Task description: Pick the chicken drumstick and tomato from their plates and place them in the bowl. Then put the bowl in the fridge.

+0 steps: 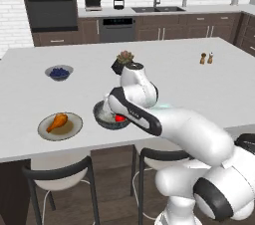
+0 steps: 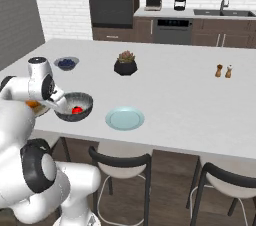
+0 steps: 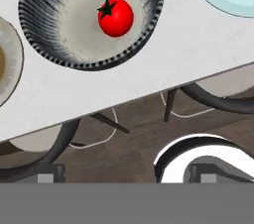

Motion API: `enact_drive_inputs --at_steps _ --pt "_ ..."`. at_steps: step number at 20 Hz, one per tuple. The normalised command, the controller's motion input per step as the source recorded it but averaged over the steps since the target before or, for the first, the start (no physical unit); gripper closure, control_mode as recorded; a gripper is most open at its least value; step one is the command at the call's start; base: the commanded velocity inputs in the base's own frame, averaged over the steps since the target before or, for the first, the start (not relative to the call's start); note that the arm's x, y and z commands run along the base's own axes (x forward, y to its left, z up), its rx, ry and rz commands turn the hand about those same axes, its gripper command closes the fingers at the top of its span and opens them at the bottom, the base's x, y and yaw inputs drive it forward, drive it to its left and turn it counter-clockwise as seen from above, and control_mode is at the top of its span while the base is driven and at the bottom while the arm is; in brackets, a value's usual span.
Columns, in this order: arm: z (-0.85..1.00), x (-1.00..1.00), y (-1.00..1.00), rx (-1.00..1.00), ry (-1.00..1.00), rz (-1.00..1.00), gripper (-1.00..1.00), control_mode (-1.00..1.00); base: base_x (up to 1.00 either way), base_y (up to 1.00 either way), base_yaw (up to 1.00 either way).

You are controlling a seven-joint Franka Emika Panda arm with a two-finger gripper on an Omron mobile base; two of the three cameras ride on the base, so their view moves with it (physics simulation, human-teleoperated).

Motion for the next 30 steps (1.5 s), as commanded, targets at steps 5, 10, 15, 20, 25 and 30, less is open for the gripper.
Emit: enact_drive_inputs --at_steps 5,10,15,20,25,30 --pt "0.35 -0.68 -1.0 0.0 0.0 0.06 -1.0 -1.0 0.0 0.0 0.0" --pt "0.04 -0.48 -0.94 0.0 0.0 0.13 -1.0 -1.0 0.0 0.0 0.0" --pt "0.0 -0.12 -0.02 0.0 0.0 0.03 -1.0 1.0 -0.69 0.58 0.02" --pt "0.0 0.0 0.0 0.0 0.0 0.0 -1.0 1.0 -0.5 1.0 0.0" --pt "0.0 0.0 0.0 0.0 0.0 0.0 -1.0 1.0 0.62 0.97 0.0" --pt "0.0 0.0 0.0 0.0 0.0 0.0 -1.0 1.0 1.0 0.2 0.0"
